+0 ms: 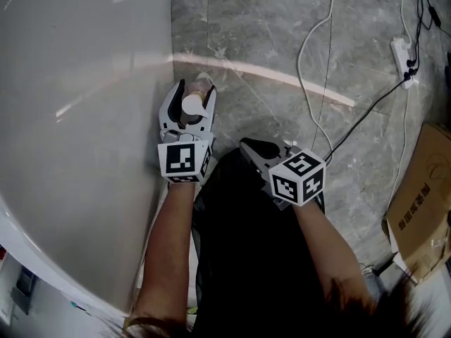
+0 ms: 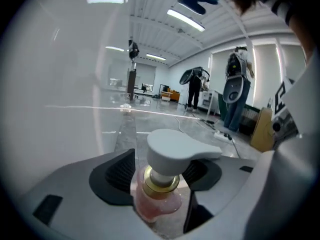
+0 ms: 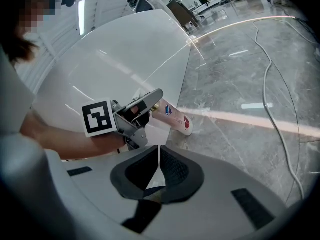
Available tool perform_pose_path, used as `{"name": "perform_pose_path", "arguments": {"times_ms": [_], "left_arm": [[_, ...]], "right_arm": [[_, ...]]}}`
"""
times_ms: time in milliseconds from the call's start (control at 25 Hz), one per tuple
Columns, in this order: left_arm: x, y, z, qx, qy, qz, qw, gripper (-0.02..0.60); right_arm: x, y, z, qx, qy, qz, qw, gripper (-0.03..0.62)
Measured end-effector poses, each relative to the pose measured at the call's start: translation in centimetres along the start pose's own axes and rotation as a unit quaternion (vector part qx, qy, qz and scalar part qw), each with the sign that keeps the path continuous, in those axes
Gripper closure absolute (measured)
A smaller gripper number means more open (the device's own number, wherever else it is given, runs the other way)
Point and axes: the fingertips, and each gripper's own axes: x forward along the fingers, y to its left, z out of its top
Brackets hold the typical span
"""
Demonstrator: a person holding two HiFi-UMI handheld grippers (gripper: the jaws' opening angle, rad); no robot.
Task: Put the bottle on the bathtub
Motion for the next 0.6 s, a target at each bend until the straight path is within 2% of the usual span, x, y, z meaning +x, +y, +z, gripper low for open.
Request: {"name": "perform_pose_path", "arguments": {"times_ms": [80, 120, 360, 600], "left_arm": [[-0.1, 0.2, -0.6, -0.045, -0.001, -0.002, 0.9990, 0.293], [-0.1, 0.3, -0.9, -0.054, 0.001, 0.000, 0.9985, 0.285], [-0.5, -0.1, -2.4, -0.015, 0.036, 0.005, 0.9992, 0.284], [-2.0, -0.6, -3.1, -0.010, 0.082, 0.014, 0.9965, 0.284]], "right_arm": [[0.1, -0.1, -0.3, -0.002, 0.006, 0.000, 1.000, 0.559], [0.1, -0.1, -0.5, -0.003, 0.008, 0.001, 1.000, 0.559], [0.1, -0.4, -0.6, 0.004, 0.008, -0.003, 1.000, 0.559], [-0.8, 0.0, 0.3, 0.017, 0.000, -0.011, 1.000, 0.559]]}}
